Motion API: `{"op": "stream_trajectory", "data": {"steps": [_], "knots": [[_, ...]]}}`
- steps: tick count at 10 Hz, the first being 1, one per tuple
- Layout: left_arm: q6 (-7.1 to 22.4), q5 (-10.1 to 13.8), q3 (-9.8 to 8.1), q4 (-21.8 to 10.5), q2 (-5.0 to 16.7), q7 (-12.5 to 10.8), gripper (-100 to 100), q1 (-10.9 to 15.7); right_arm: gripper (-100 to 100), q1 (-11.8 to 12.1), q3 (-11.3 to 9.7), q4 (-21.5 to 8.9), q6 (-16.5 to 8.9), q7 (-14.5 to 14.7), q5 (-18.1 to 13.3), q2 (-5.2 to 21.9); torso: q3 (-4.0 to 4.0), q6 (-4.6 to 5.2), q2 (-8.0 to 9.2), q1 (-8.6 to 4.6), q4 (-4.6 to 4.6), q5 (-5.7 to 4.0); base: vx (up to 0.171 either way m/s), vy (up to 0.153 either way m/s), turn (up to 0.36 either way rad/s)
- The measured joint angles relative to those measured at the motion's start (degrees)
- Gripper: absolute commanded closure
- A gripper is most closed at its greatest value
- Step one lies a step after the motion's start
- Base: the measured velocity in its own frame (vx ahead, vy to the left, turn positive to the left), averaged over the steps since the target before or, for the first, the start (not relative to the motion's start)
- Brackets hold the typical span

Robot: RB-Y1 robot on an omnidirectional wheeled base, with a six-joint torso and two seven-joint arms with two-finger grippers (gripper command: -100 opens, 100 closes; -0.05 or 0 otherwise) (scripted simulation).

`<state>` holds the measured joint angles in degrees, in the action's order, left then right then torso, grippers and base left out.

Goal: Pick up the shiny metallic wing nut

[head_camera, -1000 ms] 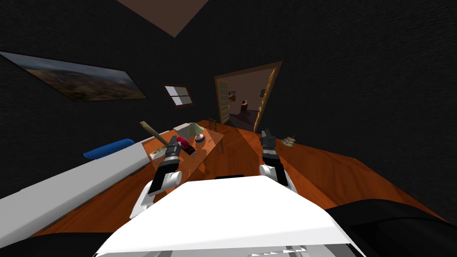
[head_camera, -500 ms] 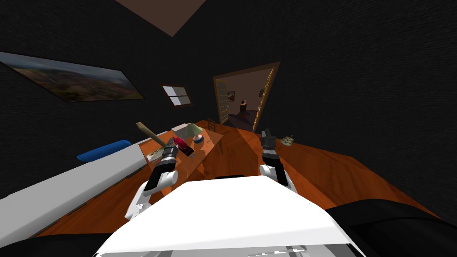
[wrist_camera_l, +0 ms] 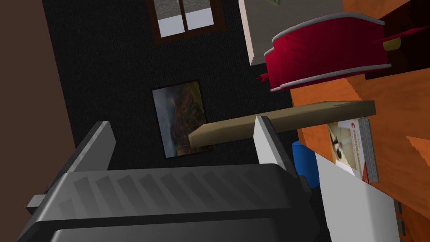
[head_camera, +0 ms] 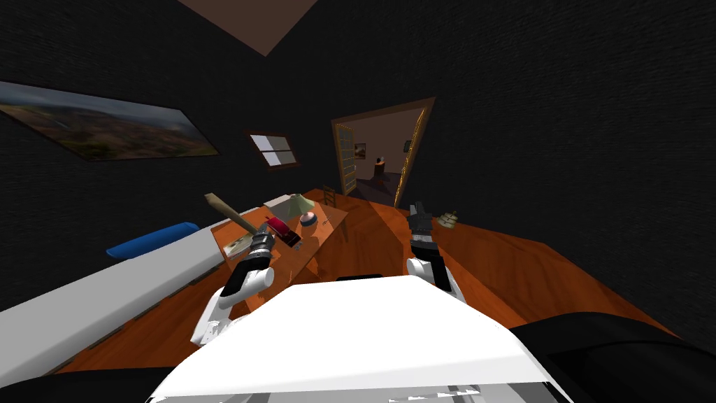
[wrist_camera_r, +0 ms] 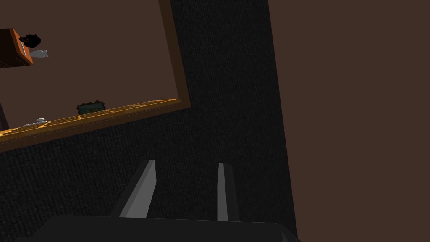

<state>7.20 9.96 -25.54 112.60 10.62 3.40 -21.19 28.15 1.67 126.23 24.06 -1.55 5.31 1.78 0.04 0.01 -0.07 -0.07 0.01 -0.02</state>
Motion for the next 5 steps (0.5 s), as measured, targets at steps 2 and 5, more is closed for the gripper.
{"op": "stream_trajectory", "data": {"steps": [2,5], "knots": [[2.31,0.82,-1.53,-3.93,0.16,-0.13,-100,1.62,0,0.0,0.0,0.0,0.0,0.0,0.0,0.0,0.03,0.0,-0.05,0.0,0.01,0.0,0.027,-0.023,-0.033],[6.43,2.69,-4.04,-6.75,0.97,-0.97,-100,2.28,0,0.0,0.0,0.0,0.0,0.0,0.0,0.0,0.02,-0.02,-0.02,0.03,0.01,0.0,0.029,-0.016,-0.034]]}}
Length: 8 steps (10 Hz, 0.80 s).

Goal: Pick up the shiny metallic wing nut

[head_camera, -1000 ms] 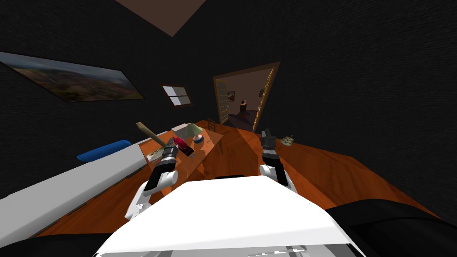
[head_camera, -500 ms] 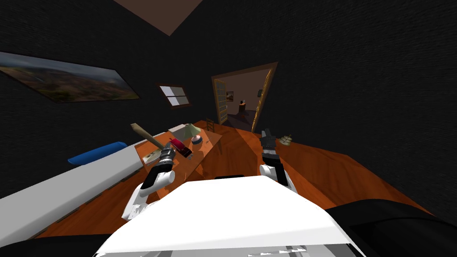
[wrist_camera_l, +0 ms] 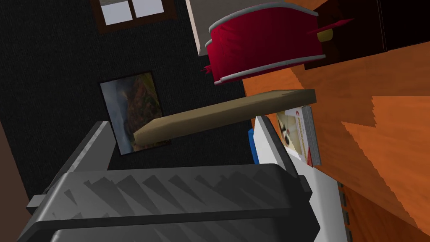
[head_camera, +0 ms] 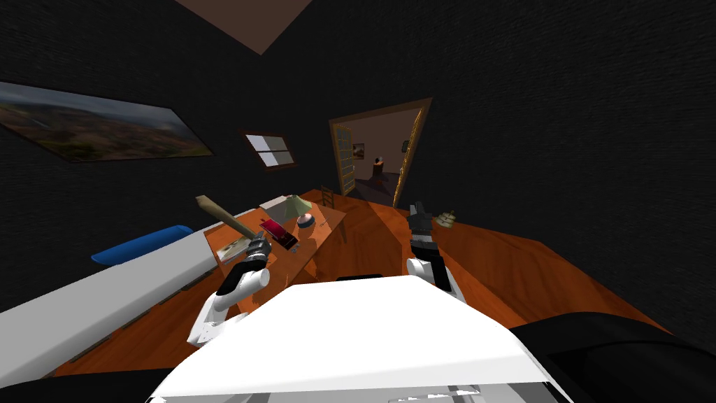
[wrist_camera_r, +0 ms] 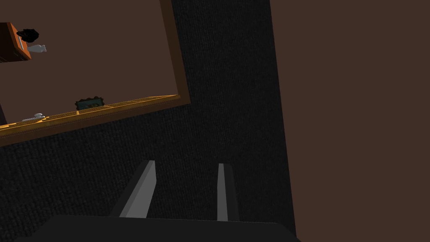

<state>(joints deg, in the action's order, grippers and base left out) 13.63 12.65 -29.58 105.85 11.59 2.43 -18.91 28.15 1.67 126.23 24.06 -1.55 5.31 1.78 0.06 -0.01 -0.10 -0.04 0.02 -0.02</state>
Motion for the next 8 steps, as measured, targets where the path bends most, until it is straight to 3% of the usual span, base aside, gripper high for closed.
{"op": "stream_trajectory", "data": {"steps": [3,8], "knots": [[5.5,1.89,-3.09,-3.6,0.89,-0.85,-100,1.93,0,0.0,0.0,0.0,0.0,0.0,0.0,0.0,0.02,0.01,-0.04,0.01,0.01,0.01,0.031,-0.011,-0.034],[12.37,4.73,-6.63,-8.39,0.88,-1.88,-100,2.84,0,0.0,0.0,0.0,0.0,0.0,0.0,0.0,0.01,0.0,-0.02,0.04,0.01,0.01,0.039,-0.004,-0.035]]}}
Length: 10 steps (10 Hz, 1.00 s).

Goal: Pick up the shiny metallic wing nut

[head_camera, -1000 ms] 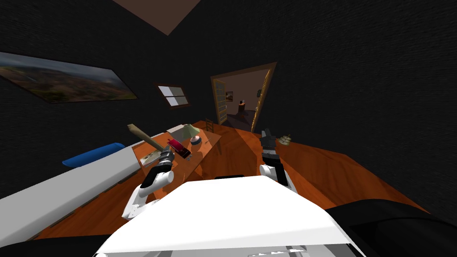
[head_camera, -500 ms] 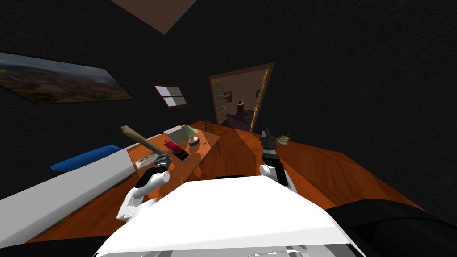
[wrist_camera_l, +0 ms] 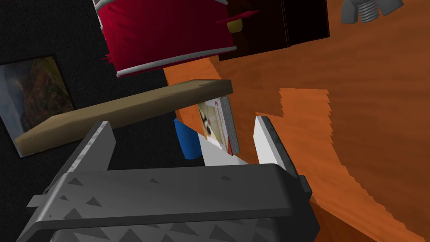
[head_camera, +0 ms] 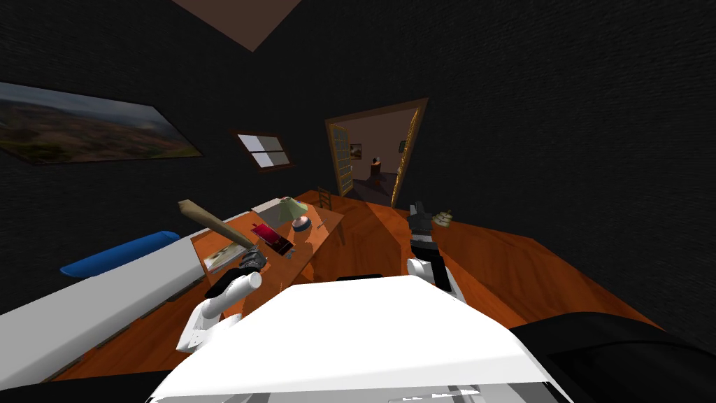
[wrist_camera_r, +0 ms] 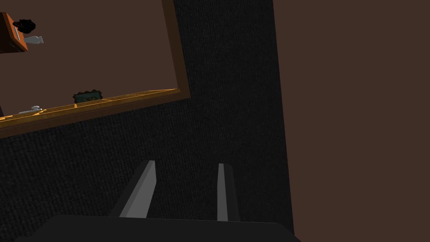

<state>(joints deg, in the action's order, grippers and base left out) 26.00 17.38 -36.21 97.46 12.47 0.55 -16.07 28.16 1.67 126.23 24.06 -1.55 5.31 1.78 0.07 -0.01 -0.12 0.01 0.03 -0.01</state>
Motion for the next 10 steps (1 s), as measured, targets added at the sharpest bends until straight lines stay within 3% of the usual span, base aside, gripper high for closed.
{"op": "stream_trajectory", "data": {"steps": [5,10], "knots": [[7.85,1.75,-4.03,-4.99,-0.13,-1.29,-100,2.89,0,0.0,0.0,0.0,0.0,0.0,0.0,0.0,0.04,0.01,-0.08,0.06,0.01,0.01,0.046,0.01,-0.031],[14.16,3.47,-6.74,-9.47,-0.68,-2.35,-100,4.41,0,0.0,0.0,0.0,0.0,0.0,0.0,0.0,0.03,0.0,-0.05,0.07,0.01,0.01,0.052,0.018,-0.032]]}}
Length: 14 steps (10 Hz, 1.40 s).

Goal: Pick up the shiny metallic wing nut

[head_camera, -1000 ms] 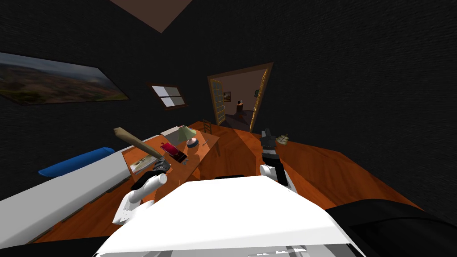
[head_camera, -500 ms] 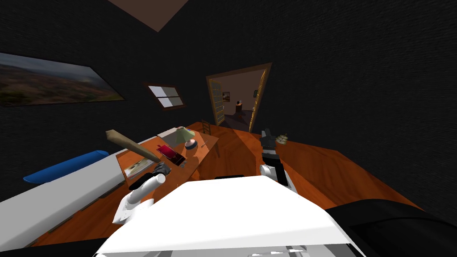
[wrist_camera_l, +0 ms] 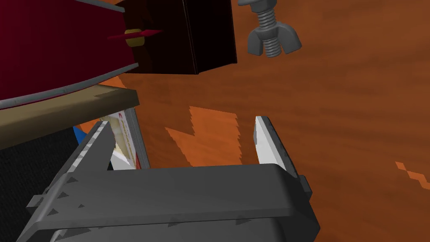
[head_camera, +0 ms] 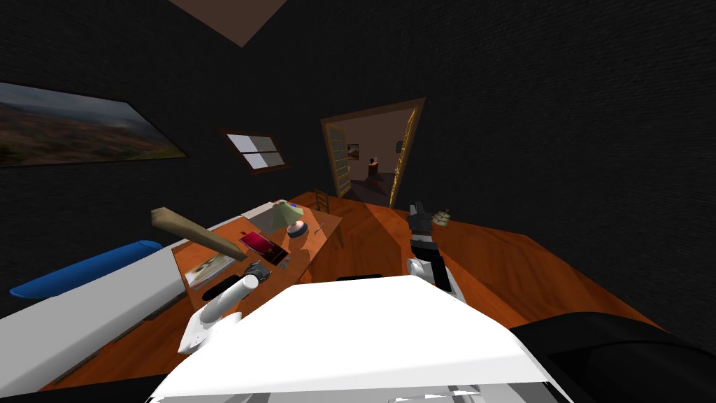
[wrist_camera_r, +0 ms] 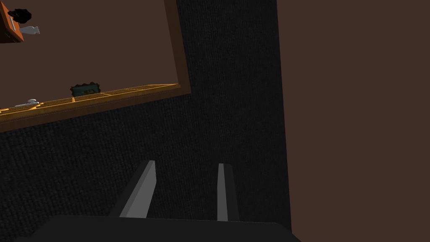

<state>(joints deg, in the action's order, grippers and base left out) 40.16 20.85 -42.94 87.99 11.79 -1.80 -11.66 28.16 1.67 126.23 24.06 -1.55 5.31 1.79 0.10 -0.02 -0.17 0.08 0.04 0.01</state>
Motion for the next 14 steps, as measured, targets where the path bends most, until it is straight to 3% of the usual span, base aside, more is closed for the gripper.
{"op": "stream_trajectory", "data": {"steps": [5,13,14], "knots": [[7.55,1.93,-3.23,-6.06,-0.06,-1.54,-100,2.56,0,0.0,0.0,0.0,0.0,0.0,0.0,0.0,0.08,0.01,-0.14,0.11,0.02,0.02,0.073,0.039,-0.039],[17.53,3.4,-6.03,-14.13,-0.31,-3.83,-100,5.3,0,0.01,0.01,0.0,0.0,0.0,0.0,0.01,0.1,0.0,-0.17,0.3,0.04,0.06,0.082,0.069,-0.032],[17.73,3.37,-6.03,-14.23,-0.33,-3.92,0,5.33,0,0.0,0.0,0.0,0.0,0.0,0.0,0.0,0.02,-0.01,-0.02,0.13,0.01,0.04,0.008,0.01,0.0]]}}
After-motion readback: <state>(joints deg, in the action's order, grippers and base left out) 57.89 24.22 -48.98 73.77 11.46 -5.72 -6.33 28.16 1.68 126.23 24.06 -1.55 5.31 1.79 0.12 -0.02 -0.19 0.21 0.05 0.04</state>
